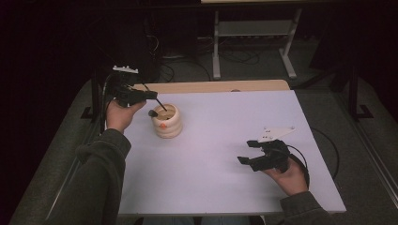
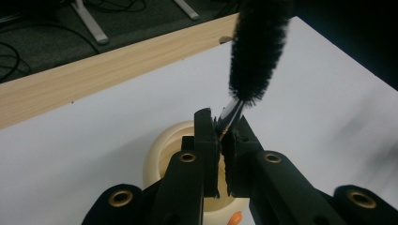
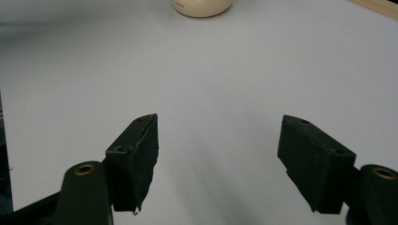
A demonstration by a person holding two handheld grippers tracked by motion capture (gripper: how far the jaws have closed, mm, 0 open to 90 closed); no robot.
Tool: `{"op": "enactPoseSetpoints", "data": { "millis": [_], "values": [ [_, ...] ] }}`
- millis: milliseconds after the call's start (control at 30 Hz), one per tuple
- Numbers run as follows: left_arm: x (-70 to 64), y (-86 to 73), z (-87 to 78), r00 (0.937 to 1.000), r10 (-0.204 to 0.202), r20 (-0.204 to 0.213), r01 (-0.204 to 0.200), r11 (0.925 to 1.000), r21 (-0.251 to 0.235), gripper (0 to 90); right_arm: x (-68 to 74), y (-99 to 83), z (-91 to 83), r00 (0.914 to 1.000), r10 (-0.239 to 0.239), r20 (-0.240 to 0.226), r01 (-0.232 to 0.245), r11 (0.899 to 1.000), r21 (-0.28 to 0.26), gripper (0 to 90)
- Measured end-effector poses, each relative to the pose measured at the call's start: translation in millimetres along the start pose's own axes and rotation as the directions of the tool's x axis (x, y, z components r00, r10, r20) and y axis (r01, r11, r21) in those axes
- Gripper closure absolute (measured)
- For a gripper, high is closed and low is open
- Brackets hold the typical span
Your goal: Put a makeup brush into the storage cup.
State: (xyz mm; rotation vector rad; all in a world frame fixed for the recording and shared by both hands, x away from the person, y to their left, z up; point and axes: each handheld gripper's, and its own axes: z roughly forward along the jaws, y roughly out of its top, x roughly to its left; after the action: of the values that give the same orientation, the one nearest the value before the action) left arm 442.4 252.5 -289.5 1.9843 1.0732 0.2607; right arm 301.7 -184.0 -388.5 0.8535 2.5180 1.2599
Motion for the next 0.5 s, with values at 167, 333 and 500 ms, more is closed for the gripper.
{"op": "enactPoseSetpoints", "data": {
  "millis": [167, 333, 500],
  "values": [
    [-0.1, -0.7, 4.7, 1.0000, -0.002, -0.006, 0.002, 1.0000, 0.006, 84.9, 0.2, -0.1, -0.5, 1.0000, -0.001, -0.001, 0.001, 1.000, -0.002, 28.2],
    [-1.4, -1.0, 7.9, 1.0000, 0.004, -0.005, -0.004, 0.9999, 0.016, 84.9, 1.1, 0.0, -1.0, 1.0000, 0.004, -0.001, -0.004, 1.000, -0.001, 28.3],
    [-3.9, -2.4, 12.8, 0.9999, 0.005, -0.010, -0.005, 0.9996, 0.028, 85.0, 1.9, 0.4, -0.1, 1.0000, -0.004, -0.003, 0.004, 1.000, 0.003, 28.3]
  ]
}}
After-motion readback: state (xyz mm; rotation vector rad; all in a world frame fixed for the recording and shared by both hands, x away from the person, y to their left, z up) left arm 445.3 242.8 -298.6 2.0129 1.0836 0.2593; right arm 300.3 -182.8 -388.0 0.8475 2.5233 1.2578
